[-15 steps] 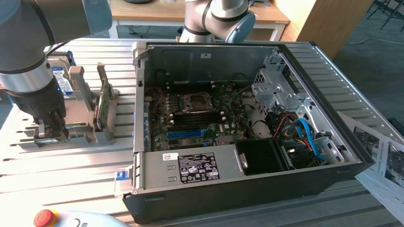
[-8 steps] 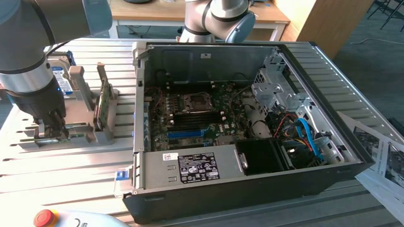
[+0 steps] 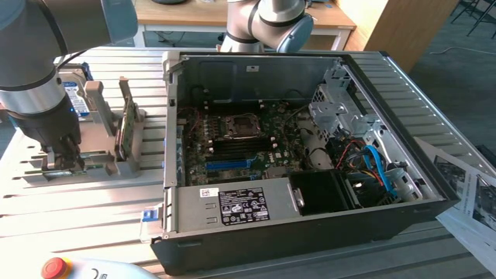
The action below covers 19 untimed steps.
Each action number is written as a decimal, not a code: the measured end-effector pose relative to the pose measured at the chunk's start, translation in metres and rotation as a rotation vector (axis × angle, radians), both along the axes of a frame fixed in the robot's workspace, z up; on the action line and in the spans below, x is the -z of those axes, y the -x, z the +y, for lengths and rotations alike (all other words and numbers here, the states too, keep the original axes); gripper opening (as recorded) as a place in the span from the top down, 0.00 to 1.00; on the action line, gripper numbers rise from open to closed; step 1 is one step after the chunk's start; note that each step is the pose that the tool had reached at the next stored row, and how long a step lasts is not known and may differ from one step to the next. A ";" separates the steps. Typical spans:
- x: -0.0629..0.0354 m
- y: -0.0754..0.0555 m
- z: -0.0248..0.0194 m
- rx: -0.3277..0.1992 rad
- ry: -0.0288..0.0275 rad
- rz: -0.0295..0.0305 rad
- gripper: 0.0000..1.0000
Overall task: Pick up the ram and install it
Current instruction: 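Pick up the ram and move it above insertion slot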
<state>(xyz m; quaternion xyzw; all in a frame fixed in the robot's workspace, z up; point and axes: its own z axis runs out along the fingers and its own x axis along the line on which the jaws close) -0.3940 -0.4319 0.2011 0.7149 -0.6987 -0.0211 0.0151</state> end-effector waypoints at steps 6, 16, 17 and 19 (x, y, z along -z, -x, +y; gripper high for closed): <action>-0.0011 0.000 -0.0001 0.002 0.0001 0.0002 0.88; -0.0126 0.000 -0.0001 0.003 0.0001 0.0000 0.88; -0.0141 0.000 -0.0001 0.003 0.0001 0.0001 0.88; -0.0176 0.000 0.0000 0.003 0.0000 0.0000 0.88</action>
